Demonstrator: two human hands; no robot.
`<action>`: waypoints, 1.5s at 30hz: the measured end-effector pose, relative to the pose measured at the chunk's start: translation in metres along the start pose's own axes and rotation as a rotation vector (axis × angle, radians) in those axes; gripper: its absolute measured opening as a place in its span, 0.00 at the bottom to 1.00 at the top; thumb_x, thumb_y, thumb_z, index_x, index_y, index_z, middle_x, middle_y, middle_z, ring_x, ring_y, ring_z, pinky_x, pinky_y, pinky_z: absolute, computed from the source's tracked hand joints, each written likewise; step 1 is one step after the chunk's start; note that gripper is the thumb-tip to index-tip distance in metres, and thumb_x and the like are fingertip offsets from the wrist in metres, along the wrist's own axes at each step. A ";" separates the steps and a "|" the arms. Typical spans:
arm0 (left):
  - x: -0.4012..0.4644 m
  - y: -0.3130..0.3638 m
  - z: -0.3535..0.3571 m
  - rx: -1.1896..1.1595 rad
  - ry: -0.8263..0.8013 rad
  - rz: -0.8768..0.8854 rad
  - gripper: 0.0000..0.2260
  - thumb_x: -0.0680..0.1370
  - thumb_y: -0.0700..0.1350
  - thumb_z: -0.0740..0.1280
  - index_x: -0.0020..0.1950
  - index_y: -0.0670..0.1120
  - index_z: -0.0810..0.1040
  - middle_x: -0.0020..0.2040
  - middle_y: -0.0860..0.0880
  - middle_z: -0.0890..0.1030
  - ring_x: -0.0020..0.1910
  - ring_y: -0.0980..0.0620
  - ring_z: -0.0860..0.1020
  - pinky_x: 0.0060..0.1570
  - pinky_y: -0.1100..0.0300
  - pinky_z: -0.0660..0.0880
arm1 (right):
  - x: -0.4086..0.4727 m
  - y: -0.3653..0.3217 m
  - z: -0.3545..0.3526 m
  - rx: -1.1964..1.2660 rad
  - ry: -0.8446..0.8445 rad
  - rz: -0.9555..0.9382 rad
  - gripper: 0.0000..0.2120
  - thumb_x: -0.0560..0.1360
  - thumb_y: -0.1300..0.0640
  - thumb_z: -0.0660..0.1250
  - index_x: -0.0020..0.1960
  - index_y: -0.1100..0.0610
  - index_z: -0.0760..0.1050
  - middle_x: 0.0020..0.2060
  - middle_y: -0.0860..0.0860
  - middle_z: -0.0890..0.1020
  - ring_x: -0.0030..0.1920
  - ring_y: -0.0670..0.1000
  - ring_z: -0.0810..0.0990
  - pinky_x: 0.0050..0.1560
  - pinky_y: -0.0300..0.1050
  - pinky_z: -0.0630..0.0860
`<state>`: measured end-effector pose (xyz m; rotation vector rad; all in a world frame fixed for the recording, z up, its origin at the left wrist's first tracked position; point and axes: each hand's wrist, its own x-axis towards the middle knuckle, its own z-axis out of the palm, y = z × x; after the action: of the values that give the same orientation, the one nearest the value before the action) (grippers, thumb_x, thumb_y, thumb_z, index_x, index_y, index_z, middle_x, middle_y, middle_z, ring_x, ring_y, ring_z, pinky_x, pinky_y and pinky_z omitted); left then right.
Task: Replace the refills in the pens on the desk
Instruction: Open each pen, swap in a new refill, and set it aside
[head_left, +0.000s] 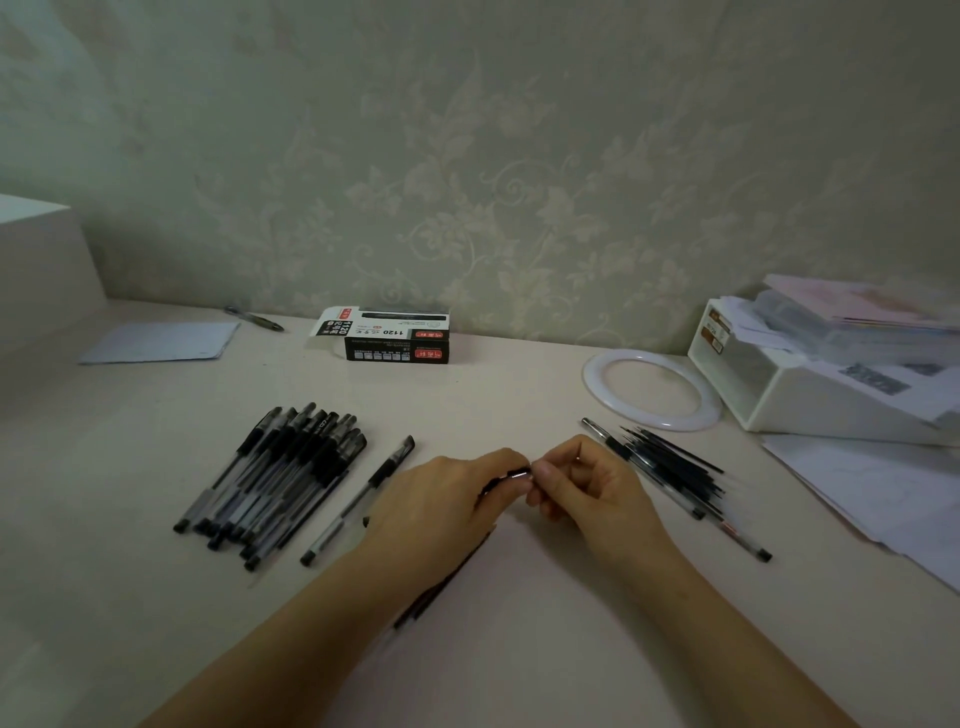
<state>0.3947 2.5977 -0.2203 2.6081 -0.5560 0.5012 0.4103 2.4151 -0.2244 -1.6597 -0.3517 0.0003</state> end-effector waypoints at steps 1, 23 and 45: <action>0.000 0.001 0.001 0.016 -0.003 -0.002 0.18 0.78 0.66 0.46 0.57 0.62 0.69 0.35 0.57 0.78 0.32 0.57 0.74 0.26 0.63 0.63 | 0.000 0.001 0.000 -0.003 0.007 0.000 0.04 0.78 0.60 0.68 0.45 0.60 0.76 0.33 0.53 0.84 0.34 0.45 0.80 0.37 0.35 0.76; 0.001 -0.028 -0.027 0.101 -0.211 -0.108 0.05 0.79 0.53 0.64 0.52 0.53 0.73 0.46 0.57 0.73 0.44 0.57 0.72 0.42 0.59 0.73 | 0.005 0.010 -0.012 -0.005 0.317 0.013 0.04 0.78 0.57 0.68 0.47 0.58 0.76 0.34 0.50 0.83 0.33 0.44 0.79 0.37 0.34 0.76; -0.001 -0.002 0.001 -0.074 -0.077 -0.008 0.08 0.82 0.50 0.58 0.60 0.53 0.70 0.54 0.56 0.75 0.50 0.55 0.74 0.46 0.56 0.74 | -0.001 0.015 -0.012 -0.780 0.240 -0.201 0.06 0.74 0.60 0.69 0.44 0.49 0.77 0.44 0.41 0.76 0.46 0.41 0.74 0.46 0.30 0.71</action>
<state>0.3951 2.5990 -0.2217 2.5672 -0.5772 0.3717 0.4150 2.4023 -0.2375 -2.3519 -0.3551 -0.5422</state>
